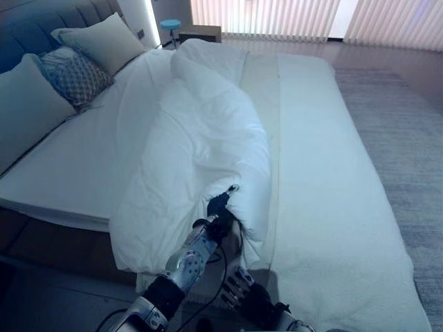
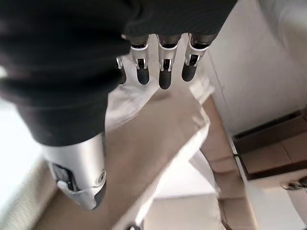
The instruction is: Make the bed
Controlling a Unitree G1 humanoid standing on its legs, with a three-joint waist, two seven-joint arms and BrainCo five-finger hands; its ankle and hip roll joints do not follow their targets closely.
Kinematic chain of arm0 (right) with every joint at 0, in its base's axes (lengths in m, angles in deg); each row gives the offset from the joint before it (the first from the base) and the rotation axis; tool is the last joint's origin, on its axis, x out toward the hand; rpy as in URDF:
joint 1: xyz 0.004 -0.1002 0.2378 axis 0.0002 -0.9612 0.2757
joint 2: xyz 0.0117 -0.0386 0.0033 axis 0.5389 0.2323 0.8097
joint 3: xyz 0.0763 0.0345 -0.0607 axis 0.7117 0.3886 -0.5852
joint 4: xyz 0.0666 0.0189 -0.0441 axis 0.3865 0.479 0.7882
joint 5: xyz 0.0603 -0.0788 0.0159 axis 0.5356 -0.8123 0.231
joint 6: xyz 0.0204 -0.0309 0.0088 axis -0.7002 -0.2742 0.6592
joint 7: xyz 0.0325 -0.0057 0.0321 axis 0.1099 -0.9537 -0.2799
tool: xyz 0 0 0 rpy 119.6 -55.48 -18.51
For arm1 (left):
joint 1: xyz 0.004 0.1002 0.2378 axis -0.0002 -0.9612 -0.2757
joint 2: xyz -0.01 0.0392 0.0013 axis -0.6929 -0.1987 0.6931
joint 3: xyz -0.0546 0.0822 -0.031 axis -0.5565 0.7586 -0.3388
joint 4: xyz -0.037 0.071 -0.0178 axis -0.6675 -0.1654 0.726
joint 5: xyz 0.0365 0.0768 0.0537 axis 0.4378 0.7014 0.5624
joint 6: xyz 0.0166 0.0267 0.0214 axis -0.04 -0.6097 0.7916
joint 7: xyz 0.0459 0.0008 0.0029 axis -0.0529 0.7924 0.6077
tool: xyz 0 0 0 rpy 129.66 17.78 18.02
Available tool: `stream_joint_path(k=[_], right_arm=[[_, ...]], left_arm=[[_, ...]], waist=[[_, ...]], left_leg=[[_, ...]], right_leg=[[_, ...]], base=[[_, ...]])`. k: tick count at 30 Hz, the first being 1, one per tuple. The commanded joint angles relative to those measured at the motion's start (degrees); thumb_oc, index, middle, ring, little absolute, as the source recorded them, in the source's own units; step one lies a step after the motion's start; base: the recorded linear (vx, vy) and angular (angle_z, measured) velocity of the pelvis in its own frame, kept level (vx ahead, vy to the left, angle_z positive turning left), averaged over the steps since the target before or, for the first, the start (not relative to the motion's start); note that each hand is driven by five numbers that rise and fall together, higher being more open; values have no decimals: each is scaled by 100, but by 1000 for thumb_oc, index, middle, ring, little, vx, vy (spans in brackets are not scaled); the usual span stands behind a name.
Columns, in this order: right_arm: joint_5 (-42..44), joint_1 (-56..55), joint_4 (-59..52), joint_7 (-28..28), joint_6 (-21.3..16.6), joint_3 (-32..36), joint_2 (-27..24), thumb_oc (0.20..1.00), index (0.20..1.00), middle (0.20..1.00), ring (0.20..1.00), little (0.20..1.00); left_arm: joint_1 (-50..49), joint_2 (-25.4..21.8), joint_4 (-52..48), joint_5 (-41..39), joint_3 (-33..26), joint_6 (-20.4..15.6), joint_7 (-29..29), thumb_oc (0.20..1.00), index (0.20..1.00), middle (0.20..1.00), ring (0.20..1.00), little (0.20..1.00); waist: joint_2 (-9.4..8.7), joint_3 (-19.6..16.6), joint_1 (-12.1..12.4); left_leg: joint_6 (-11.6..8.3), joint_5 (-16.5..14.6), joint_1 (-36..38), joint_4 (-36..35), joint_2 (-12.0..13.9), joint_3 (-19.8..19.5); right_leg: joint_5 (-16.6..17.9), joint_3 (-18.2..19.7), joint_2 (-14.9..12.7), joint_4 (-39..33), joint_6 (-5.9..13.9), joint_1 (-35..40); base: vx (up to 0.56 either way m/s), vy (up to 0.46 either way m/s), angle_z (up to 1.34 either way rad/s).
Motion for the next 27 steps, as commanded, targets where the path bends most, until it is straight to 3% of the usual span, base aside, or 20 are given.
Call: stream_joint_path(k=[1,8,17,27], right_arm=[[778,127,-374,108,-331,81,451,1000,1000,1000,1000,1000],[1680,325,-675,94,-1057,626,630,1000,1000,1000,1000,1000],[2005,909,-305,-229,-1966,1605,753,1000,1000,1000,1000,1000],[2005,1053,-228,-475,-2495,2053,722,1000,1000,1000,1000,1000]], left_arm=[[489,551,-885,-334,447,-16,573,200,200,200,200,200],[-76,347,-1371,-674,625,46,567,200,200,200,200,200],[-566,78,-1899,-995,762,38,513,200,200,200,200,200],[-738,-45,-1867,-921,373,-183,345,200,200,200,200,200]], waist=[[198,-84,57],[318,-58,96],[415,-30,213],[368,-62,234]], left_leg=[[-80,-385,-31,2,-358,199],[-85,-399,-70,2,-362,248],[-47,-454,-88,2,-404,231],[30,-535,-23,2,-410,308]], right_leg=[[58,219,184,20,126,91],[47,157,148,20,176,37],[29,107,98,20,199,40],[47,232,111,20,221,31]], base=[[54,4,0],[16,7,0],[22,12,1],[26,4,0]])
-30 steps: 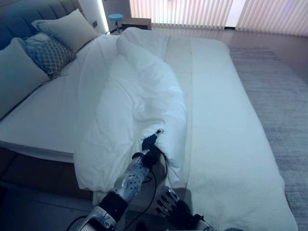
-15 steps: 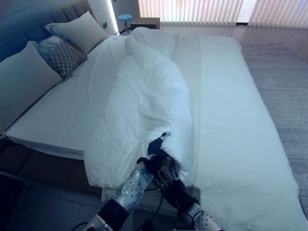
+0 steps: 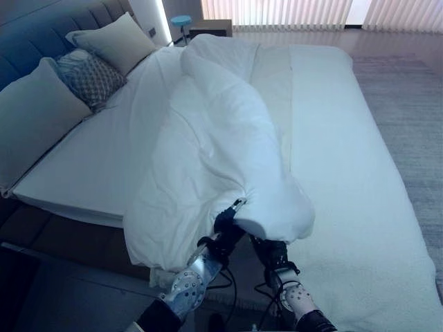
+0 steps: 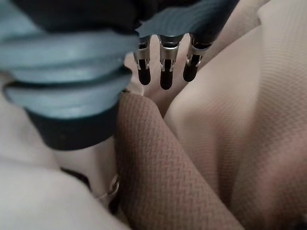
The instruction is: Make the bed
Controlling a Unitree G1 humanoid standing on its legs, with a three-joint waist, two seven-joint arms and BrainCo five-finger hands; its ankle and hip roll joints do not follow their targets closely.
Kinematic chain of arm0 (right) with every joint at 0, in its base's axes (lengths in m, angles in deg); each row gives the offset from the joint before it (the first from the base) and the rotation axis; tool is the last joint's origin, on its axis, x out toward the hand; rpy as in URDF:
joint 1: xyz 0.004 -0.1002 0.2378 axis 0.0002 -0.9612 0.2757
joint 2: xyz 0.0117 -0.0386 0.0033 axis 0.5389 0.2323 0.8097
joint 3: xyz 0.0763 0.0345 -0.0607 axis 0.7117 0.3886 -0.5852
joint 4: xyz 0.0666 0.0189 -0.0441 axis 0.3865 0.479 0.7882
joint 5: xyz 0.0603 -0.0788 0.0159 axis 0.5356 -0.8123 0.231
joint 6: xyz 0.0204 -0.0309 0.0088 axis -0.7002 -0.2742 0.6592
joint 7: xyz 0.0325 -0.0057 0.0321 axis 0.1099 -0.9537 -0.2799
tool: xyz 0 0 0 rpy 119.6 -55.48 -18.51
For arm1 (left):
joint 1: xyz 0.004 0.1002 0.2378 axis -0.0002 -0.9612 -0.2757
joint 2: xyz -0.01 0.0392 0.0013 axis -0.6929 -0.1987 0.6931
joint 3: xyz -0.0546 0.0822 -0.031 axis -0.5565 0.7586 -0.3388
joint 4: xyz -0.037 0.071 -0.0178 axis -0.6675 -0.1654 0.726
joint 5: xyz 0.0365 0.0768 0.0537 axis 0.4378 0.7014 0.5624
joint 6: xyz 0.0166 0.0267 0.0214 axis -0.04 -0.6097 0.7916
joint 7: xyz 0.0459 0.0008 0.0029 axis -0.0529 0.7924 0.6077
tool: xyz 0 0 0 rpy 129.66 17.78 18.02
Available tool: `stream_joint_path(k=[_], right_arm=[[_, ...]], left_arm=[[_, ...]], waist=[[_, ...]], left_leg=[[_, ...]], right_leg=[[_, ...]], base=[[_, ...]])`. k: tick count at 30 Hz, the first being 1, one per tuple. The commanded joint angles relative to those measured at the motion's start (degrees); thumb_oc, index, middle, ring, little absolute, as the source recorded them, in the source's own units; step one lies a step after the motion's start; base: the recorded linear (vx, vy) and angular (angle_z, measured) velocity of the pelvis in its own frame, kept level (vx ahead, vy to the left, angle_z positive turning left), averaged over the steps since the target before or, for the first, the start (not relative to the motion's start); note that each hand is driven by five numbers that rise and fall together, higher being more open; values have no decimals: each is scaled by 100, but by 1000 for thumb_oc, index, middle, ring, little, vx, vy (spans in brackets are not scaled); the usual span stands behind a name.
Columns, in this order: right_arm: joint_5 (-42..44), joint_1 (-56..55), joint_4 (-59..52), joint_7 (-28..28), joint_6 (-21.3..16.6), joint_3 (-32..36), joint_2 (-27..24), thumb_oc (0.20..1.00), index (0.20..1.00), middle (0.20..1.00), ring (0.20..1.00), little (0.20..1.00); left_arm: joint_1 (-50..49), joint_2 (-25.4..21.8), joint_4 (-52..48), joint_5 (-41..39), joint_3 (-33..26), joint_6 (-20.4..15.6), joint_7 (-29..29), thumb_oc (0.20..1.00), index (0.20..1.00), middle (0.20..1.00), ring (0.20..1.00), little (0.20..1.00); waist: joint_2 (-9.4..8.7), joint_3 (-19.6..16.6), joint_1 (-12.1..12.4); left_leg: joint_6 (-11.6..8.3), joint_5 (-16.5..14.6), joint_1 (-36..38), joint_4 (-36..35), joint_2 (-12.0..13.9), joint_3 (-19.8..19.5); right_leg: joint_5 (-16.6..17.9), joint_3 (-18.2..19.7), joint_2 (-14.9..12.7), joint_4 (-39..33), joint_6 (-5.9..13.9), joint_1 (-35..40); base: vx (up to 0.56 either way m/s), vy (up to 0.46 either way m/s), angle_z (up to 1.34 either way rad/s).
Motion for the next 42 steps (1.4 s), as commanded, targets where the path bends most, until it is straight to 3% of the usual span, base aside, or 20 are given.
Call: stream_joint_path(k=[1,8,14,16,18,20,21,27,30,42], right_arm=[[238,424,-16,-106,-453,538,208,1000,1000,1000,1000,1000],[-165,156,-110,-227,-509,547,-30,1000,1000,1000,1000,1000],[-1835,-241,-1011,-591,-462,411,-626,1000,1000,1000,1000,1000],[-2139,-288,-1114,-618,-385,350,-738,1000,1000,1000,1000,1000],[-3042,-474,-1457,-505,-51,122,-1217,1000,1000,1000,1000,1000],[-3134,-582,-1608,-455,11,127,-1307,1000,1000,1000,1000,1000],[-3318,-774,-1743,-202,218,95,-1532,1000,1000,1000,1000,1000],[-3297,-1245,-2110,503,667,-6,-2096,1000,1000,1000,1000,1000],[-2881,-1221,-2221,828,768,-19,-2054,1000,1000,1000,1000,1000],[-2174,-918,-2320,1014,785,-417,-1683,1000,1000,1000,1000,1000]], left_arm=[[111,141,-1005,43,24,-259,351,200,200,200,200,200],[69,154,-811,371,-506,-547,204,200,200,200,200,200],[65,169,-521,808,-1045,-755,167,200,200,200,200,200],[57,154,-473,908,-1120,-783,172,200,200,200,200,200],[66,81,-397,1270,-1299,-823,229,200,200,200,200,200],[62,84,-354,1363,-1340,-826,241,200,200,200,200,200],[120,109,-236,1543,-1434,-815,259,200,200,200,200,200],[569,197,206,1832,-1542,-808,335,200,200,200,200,200],[558,284,369,1799,-1588,-788,413,200,200,200,200,200],[352,450,505,1686,-1246,-608,630,200,200,200,200,200]], waist=[[42,-66,130],[-4,-95,38],[-89,-101,-118],[-113,-110,-123],[-195,-148,-145],[-217,-167,-160],[-270,-197,-191],[-402,-242,-292],[-411,-273,-291],[-318,-378,-230]], left_leg=[[46,-523,91,6,-410,309],[57,-582,169,6,-397,448],[72,-629,203,6,-343,821],[74,-639,226,6,-329,895],[64,-653,287,6,-292,1007],[61,-658,309,6,-285,1014],[41,-665,332,6,-266,1026],[-33,-654,347,6,-186,1077],[-50,-651,390,6,-143,1124],[-61,-623,388,6,-154,921]], right_leg=[[68,259,116,21,252,139],[72,431,132,21,289,112],[202,604,149,21,395,-24],[219,648,162,21,402,-36],[219,718,182,21,392,-19],[207,721,186,21,389,-1],[186,696,191,21,388,32],[141,583,233,21,383,60],[119,637,275,21,379,88],[25,612,318,21,304,193]], base=[[38,6,-8],[22,5,-16],[-2,-3,-26],[14,-19,-44],[22,-43,-44],[23,-35,-18],[10,-33,-6],[-11,-77,-4],[2,-48,-11],[3,-4,-2]])
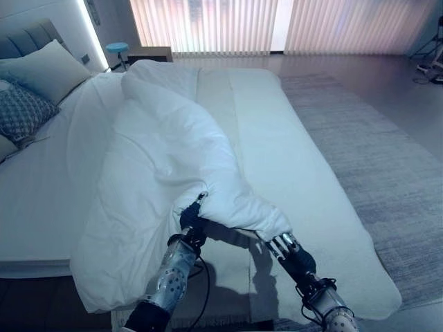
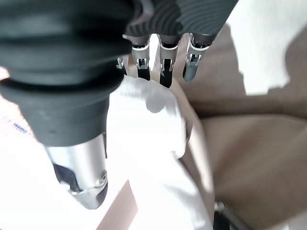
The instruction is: Make the bed
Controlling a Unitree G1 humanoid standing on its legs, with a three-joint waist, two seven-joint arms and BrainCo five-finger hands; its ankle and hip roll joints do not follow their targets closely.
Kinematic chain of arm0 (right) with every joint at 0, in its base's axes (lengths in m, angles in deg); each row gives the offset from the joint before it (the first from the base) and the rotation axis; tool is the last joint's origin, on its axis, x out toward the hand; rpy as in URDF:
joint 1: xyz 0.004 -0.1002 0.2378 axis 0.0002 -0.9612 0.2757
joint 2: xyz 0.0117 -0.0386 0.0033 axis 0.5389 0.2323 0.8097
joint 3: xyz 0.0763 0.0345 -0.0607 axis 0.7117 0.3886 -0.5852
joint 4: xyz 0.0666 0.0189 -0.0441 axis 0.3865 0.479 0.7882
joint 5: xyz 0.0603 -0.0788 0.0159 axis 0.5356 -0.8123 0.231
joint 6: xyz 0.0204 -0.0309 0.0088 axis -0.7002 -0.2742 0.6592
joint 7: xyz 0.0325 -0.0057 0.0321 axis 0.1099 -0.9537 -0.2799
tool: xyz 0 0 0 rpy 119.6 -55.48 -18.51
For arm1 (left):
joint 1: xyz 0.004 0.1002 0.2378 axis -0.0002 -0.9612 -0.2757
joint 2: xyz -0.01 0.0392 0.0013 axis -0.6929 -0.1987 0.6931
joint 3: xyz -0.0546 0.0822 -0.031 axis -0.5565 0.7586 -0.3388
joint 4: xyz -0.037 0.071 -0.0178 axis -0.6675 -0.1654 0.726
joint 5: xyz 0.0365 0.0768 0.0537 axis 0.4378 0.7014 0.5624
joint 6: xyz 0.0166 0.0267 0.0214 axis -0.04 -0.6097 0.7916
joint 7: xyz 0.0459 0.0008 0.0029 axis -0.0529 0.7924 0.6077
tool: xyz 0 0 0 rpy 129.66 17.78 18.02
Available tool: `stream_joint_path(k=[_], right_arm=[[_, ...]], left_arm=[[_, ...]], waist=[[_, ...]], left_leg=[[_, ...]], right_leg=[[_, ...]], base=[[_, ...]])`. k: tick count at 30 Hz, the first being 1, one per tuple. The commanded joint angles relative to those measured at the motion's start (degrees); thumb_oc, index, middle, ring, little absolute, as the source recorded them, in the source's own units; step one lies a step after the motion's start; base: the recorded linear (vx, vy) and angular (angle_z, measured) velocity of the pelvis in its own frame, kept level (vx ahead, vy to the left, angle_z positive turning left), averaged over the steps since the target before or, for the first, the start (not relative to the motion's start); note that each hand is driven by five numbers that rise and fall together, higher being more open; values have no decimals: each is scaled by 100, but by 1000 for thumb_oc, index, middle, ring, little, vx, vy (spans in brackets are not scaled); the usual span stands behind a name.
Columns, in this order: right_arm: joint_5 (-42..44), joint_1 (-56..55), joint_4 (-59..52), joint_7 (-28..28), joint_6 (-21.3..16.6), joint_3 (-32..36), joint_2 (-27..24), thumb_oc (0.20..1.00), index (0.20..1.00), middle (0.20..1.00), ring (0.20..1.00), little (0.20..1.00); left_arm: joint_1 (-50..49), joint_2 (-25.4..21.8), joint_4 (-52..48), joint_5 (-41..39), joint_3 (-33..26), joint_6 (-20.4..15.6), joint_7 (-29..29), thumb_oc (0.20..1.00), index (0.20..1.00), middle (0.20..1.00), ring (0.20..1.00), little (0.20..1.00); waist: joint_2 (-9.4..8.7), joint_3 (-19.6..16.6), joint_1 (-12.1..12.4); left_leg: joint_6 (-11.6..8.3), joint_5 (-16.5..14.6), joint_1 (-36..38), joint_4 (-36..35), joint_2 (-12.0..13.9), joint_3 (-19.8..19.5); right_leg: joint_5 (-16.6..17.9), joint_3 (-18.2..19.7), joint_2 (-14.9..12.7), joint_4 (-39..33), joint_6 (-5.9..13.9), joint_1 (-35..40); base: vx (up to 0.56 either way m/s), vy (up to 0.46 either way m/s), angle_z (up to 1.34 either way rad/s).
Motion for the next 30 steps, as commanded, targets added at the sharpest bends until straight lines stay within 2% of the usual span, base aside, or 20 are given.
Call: stream_joint_path(k=[1,11,14,18,23,30], right_arm=[[325,421,-479,329,-139,-63,138,1000,1000,1000,1000,1000],[1214,388,-548,201,-373,34,580,1000,1000,1000,1000,1000],[1538,356,-559,23,-562,122,713,1000,1000,1000,1000,1000],[1559,182,-600,-376,-618,218,719,1000,1000,1000,1000,1000],[1253,-32,-845,-765,-445,240,497,1000,1000,1000,1000,1000],[401,-14,-837,-834,-2,19,16,1000,1000,1000,1000,1000]], left_arm=[[601,287,-134,323,324,-175,575,200,200,200,200,200],[378,241,-201,333,565,-38,635,200,200,200,200,200],[285,135,-172,481,548,-20,592,200,200,200,200,200],[184,-104,-384,597,515,21,589,200,200,200,200,200],[67,-353,-775,688,633,199,681,200,200,200,200,200],[-24,-645,-1382,529,1022,401,964,200,200,200,200,200]], waist=[[145,-57,69],[149,-17,166],[136,2,215],[96,44,250],[1,105,293],[-122,212,416]], left_leg=[[12,-460,-93,40,-325,-193],[27,-442,-154,40,-350,-288],[26,-438,-188,40,-359,-306],[26,-400,-280,40,-360,-376],[28,-338,-419,40,-366,-503],[53,-297,-546,40,-410,-735]], right_leg=[[-151,-387,73,29,248,326],[-136,-524,34,29,248,329],[-119,-599,5,29,251,318],[-103,-602,10,29,214,259],[-91,-531,28,29,164,161],[-85,-616,18,29,150,104]], base=[[0,0,0],[1,6,4],[5,22,14],[-15,2,6],[-19,-13,19],[-9,-7,16]])
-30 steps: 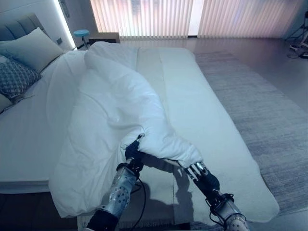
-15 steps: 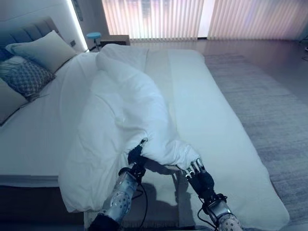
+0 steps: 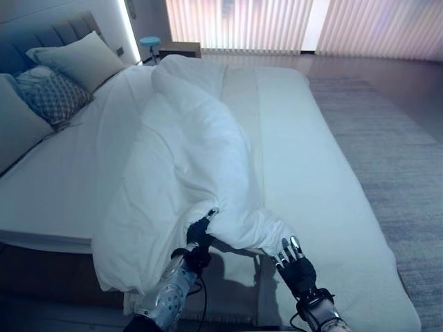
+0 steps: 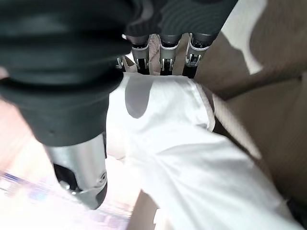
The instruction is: Make the bed
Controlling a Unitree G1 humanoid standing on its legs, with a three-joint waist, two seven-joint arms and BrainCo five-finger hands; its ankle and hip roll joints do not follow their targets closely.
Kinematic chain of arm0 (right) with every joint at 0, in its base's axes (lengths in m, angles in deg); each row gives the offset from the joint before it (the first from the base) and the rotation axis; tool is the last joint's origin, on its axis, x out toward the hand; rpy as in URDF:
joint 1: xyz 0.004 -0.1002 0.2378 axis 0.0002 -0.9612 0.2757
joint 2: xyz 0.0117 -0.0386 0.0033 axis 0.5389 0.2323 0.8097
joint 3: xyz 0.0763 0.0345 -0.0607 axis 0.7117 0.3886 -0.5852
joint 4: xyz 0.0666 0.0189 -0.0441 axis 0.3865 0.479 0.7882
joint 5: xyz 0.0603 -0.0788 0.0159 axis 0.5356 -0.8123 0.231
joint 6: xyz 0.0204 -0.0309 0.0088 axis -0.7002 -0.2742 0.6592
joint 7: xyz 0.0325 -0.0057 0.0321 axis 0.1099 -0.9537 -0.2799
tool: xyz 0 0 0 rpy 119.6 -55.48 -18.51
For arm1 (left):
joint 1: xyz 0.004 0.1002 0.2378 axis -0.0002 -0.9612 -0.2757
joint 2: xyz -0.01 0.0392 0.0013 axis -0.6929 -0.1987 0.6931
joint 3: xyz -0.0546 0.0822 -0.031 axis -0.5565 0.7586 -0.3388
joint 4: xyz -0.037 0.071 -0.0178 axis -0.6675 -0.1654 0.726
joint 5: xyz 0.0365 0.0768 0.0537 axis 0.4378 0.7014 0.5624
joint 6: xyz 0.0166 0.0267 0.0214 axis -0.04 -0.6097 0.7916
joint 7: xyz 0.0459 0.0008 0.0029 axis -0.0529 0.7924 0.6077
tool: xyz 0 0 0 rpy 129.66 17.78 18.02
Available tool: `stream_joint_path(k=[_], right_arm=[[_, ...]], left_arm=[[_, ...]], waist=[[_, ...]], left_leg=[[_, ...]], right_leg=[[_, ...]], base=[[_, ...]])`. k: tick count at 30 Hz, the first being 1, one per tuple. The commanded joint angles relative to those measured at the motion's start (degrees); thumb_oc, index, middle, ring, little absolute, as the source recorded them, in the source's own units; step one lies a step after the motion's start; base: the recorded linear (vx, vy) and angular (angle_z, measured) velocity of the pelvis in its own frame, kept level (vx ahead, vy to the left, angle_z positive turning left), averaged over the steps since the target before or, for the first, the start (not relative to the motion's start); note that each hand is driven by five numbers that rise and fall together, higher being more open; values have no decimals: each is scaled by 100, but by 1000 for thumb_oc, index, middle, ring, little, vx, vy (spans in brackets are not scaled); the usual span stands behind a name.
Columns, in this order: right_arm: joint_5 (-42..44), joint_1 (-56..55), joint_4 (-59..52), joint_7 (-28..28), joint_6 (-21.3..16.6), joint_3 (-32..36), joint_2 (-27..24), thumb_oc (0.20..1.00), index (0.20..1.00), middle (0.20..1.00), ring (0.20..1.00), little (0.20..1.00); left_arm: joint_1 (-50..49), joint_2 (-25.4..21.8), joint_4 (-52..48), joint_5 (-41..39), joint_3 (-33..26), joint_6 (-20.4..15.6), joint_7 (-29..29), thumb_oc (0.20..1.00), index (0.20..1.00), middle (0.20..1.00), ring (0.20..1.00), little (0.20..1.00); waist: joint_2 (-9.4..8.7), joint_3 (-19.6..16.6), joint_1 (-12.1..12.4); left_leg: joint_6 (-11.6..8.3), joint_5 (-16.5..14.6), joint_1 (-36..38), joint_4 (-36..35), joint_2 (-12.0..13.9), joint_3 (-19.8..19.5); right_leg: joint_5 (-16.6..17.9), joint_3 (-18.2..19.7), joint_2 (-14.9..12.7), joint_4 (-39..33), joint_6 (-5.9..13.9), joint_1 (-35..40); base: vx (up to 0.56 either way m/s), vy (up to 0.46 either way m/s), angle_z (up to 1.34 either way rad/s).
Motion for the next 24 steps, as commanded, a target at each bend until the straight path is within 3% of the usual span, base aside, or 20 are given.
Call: stream_joint_path(k=[1,4,10,24], right_arm=[[-606,494,-409,106,210,67,-71,1000,1000,1000,1000,1000],[-842,607,-376,132,333,-70,-251,1000,1000,1000,1000,1000],[-694,875,-472,158,296,-216,-142,1000,1000,1000,1000,1000],[-437,1878,-6,-757,-302,-467,890,1000,1000,1000,1000,1000]], left_arm=[[411,-158,-935,47,445,-25,702,200,200,200,200,200],[387,-282,-1124,-75,663,60,811,200,200,200,200,200],[199,-443,-1138,-19,779,129,868,200,200,200,200,200],[-173,-443,-797,-55,862,251,463,200,200,200,200,200]], waist=[[-104,376,152],[-138,416,199],[-144,477,299],[-93,543,511]], left_leg=[[21,-393,-53,38,-368,-104],[37,-385,-77,38,-385,-186],[92,-410,-93,38,-431,-255],[141,-440,-136,38,-437,-185]], right_leg=[[-56,-52,125,23,208,258],[-48,-95,116,23,217,263],[-38,-142,95,23,241,262],[-7,-102,111,23,230,166]], base=[[-11,-6,13],[2,2,25],[3,13,5],[5,3,-1]])
